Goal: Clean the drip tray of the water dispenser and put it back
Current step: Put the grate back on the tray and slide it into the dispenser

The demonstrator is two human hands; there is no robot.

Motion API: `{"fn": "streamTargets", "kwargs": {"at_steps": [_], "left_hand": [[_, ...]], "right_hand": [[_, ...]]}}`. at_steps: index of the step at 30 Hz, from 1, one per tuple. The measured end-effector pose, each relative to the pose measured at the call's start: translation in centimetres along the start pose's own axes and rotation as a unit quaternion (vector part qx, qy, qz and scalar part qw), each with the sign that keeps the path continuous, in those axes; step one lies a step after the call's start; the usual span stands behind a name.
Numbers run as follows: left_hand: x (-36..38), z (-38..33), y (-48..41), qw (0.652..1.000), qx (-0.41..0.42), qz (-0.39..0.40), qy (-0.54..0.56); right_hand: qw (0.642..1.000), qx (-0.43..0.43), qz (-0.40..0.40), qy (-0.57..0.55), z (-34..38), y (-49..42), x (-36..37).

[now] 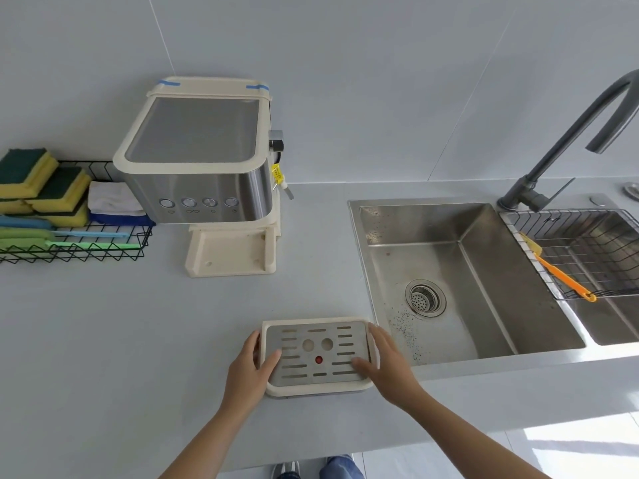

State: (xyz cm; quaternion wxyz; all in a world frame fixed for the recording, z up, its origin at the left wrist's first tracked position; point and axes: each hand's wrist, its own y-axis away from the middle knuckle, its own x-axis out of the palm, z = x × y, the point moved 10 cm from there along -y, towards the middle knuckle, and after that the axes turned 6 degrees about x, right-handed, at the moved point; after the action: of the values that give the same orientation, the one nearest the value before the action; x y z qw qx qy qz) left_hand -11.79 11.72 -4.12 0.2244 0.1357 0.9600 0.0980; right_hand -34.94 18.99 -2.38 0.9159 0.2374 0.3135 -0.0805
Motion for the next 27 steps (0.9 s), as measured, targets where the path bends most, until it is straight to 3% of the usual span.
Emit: {"fn": "streamTargets", "kwargs": {"at_steps": [12,27], "left_hand": [[0.8,0.5,1.0,0.999,-0.022,0.028,-0.036],[-1.6,-2.2,-0.7,0.995,-0.039,-0.044,-0.075]], "right_hand": [[0.993,-0.012,0.060,-0.098,0.3,0.3,2.1],[0.989,-0.082,0.117,-0.046,4.2,-3.5,0.7]]}}
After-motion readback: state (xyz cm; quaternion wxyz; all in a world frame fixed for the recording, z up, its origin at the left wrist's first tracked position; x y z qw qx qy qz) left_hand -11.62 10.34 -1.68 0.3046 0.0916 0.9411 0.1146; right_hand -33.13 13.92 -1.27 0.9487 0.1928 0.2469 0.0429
